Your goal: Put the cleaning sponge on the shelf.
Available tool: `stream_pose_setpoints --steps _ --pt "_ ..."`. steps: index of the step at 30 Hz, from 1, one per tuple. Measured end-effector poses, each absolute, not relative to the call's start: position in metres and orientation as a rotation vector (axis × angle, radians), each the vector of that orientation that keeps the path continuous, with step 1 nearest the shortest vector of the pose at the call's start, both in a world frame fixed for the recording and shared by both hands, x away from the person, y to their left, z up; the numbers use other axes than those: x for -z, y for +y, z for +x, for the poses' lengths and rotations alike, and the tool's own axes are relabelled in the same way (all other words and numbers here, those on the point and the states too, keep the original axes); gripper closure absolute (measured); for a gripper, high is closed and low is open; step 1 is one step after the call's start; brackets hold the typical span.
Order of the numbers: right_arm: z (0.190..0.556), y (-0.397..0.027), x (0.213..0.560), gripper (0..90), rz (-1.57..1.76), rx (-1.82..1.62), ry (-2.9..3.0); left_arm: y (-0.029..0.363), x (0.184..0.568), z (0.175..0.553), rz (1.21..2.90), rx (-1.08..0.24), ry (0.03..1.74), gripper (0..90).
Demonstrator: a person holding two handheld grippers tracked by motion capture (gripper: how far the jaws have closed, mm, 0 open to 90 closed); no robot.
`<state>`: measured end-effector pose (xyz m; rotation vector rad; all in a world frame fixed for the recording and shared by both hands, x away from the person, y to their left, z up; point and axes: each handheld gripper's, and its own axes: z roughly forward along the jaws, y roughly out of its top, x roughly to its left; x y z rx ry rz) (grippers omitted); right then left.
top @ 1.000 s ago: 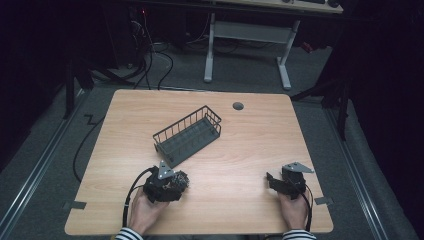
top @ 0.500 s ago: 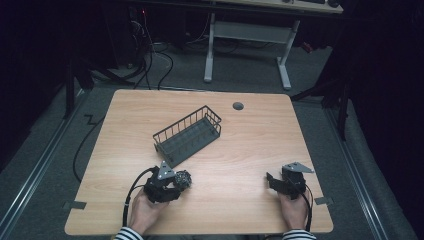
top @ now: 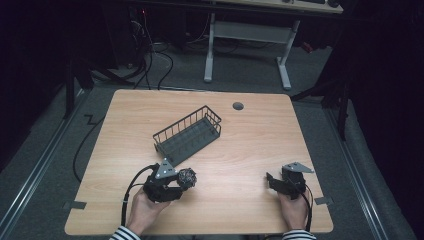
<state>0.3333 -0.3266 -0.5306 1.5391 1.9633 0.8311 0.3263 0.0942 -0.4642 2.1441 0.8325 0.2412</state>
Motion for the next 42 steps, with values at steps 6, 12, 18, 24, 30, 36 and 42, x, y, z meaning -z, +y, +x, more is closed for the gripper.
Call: stream_pose_setpoints --steps 6,12,18,24,30,36,42 --pt "0.333 -0.326 0.531 33.4 1.54 -0.831 1.964 0.104 0.434 0.336 2.081 -0.216 0.821 52.7" --pt "0.333 -0.326 0.531 33.4 1.54 -0.831 1.964 0.11 0.415 0.348 2.044 -0.224 0.829 52.8" --pt "0.333 -0.326 0.531 33.3 1.539 -0.83 1.965 0.114 0.399 0.367 2.023 -0.257 0.848 52.8" --pt "0.333 -0.326 0.531 33.3 1.54 -0.83 1.964 0.12 0.388 0.39 2.003 -0.291 0.904 52.8" --pt "0.333 -0.326 0.531 33.3 1.539 -0.831 1.965 0.119 0.389 0.412 2.021 -0.325 0.955 52.7" --pt "0.333 -0.326 0.531 33.3 1.54 -0.831 1.964 0.114 0.402 0.432 2.063 -0.344 1.015 52.7" --pt "0.333 -0.326 0.531 33.3 1.54 -0.832 1.964 0.111 0.417 0.445 2.084 -0.356 1.071 52.3"
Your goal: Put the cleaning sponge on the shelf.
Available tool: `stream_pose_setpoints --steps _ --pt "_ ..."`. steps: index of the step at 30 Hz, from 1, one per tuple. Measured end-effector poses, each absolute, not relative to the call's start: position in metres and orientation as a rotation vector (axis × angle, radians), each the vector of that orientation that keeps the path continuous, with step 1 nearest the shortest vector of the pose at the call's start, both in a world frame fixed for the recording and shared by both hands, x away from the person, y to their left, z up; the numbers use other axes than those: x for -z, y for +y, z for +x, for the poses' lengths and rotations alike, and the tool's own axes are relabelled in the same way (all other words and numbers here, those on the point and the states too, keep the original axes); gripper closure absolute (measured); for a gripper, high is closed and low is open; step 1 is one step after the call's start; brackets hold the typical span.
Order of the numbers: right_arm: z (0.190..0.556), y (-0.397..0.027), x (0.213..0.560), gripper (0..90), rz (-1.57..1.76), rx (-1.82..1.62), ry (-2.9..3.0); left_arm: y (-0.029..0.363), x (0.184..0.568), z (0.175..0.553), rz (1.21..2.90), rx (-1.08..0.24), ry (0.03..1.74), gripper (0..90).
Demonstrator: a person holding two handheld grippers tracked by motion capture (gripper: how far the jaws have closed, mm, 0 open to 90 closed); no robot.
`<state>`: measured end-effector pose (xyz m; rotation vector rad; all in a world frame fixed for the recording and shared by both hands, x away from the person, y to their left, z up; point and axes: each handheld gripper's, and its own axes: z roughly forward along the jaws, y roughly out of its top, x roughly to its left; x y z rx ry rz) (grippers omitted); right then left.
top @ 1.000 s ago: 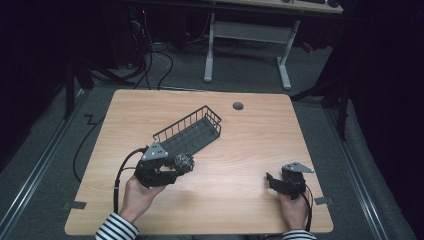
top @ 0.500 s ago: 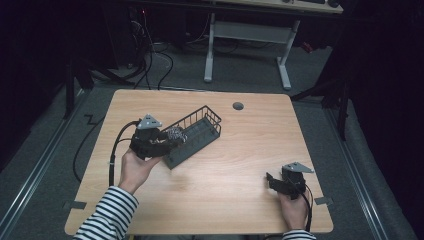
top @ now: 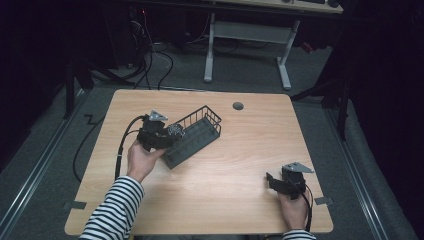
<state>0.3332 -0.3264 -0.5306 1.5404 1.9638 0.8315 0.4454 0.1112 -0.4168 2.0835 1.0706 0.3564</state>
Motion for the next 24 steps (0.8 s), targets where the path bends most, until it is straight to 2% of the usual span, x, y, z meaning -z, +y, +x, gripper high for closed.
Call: stream_pose_setpoints --steps 24 --pt "0.333 -0.326 0.531 33.3 1.541 -0.831 1.964 0.115 0.44 0.455 2.124 -0.347 1.122 45.7"
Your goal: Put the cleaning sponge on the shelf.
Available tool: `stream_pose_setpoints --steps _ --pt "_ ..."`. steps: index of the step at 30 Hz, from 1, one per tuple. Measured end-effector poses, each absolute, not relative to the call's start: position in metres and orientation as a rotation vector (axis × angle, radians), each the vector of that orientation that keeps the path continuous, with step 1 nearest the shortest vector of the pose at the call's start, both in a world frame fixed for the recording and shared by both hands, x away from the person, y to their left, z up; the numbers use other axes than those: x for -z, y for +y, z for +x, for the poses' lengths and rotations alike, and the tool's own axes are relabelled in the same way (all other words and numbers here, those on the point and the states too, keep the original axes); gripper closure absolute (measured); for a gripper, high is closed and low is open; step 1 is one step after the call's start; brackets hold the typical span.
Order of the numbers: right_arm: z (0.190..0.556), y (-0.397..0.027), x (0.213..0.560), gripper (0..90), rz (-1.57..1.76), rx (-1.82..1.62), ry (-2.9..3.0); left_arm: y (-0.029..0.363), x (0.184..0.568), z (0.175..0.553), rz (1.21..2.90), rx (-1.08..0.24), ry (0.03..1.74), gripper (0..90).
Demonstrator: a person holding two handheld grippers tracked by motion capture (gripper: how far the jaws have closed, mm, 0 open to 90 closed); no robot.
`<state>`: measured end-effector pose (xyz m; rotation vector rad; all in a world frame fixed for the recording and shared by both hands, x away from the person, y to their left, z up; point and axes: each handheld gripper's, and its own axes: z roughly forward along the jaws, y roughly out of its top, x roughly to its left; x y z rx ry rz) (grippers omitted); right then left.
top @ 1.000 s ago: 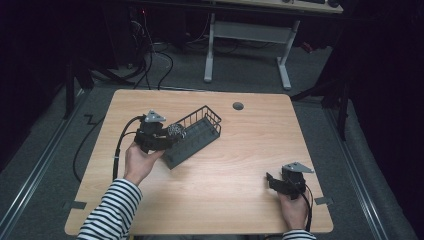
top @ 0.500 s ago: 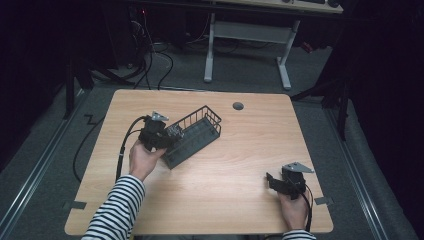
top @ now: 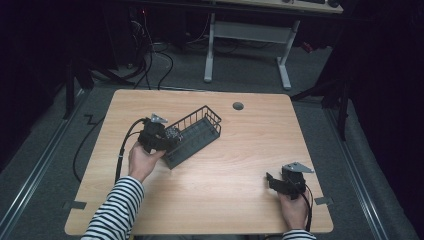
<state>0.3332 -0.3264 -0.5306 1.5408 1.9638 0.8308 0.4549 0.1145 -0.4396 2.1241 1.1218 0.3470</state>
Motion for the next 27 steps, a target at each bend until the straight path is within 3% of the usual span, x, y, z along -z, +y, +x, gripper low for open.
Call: stream_pose_setpoints --steps 13,27 --pt "0.333 -0.327 0.531 33.3 1.543 -0.835 1.963 0.129 0.433 0.449 2.058 -0.373 1.137 30.1" --pt "0.333 -0.327 0.531 33.4 1.541 -0.833 1.964 0.153 0.411 0.434 1.961 -0.392 1.12 28.2"
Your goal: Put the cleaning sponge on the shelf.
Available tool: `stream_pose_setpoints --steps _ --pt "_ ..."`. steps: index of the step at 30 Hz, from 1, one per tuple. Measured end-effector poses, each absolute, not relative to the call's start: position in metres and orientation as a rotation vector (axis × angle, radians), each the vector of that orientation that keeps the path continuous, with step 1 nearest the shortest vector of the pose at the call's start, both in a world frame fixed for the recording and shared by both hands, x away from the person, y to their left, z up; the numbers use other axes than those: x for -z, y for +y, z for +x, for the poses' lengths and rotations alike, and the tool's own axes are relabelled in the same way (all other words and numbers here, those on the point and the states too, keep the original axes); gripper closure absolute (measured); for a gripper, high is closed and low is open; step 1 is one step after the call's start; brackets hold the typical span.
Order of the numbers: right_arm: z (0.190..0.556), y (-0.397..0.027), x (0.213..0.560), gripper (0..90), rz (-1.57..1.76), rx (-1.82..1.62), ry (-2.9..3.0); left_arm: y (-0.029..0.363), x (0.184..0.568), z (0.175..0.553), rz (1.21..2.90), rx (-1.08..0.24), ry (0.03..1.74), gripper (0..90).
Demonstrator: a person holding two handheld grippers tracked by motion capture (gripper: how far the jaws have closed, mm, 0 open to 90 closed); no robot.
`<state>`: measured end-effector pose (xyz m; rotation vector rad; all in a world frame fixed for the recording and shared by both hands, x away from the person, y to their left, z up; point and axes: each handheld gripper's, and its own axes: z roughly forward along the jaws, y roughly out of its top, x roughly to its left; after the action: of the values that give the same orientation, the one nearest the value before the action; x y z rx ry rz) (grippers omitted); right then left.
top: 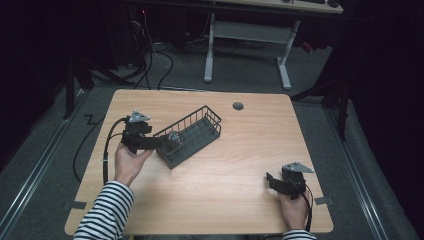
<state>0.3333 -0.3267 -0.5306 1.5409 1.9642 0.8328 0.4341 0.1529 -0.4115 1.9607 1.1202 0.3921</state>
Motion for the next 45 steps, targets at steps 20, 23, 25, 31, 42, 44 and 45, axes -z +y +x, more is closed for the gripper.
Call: stream_pose_setpoints --steps 20,23,25,31,42,44,45 --pt "0.333 -0.326 0.531 33.2 1.539 -0.831 1.964 0.203 0.389 0.397 1.838 -0.463 1.153 29.1" --pt "0.333 -0.326 0.531 33.2 1.54 -0.83 1.966 0.208 0.39 0.394 1.832 -0.47 1.161 29.4" --pt "0.333 -0.326 0.531 33.2 1.54 -0.83 1.966 0.215 0.391 0.39 1.819 -0.473 1.173 29.5" --pt "0.333 -0.326 0.531 33.2 1.54 -0.83 1.966 0.231 0.397 0.381 1.788 -0.478 1.205 29.7" --pt "0.333 -0.326 0.531 33.2 1.54 -0.83 1.966 0.252 0.41 0.366 1.742 -0.475 1.264 29.9" --pt "0.333 -0.326 0.531 33.2 1.54 -0.829 1.966 0.255 0.413 0.364 1.741 -0.475 1.271 30.0" --pt "0.333 -0.326 0.531 33.2 1.54 -0.83 1.966 0.255 0.413 0.364 1.741 -0.475 1.271 30.0"
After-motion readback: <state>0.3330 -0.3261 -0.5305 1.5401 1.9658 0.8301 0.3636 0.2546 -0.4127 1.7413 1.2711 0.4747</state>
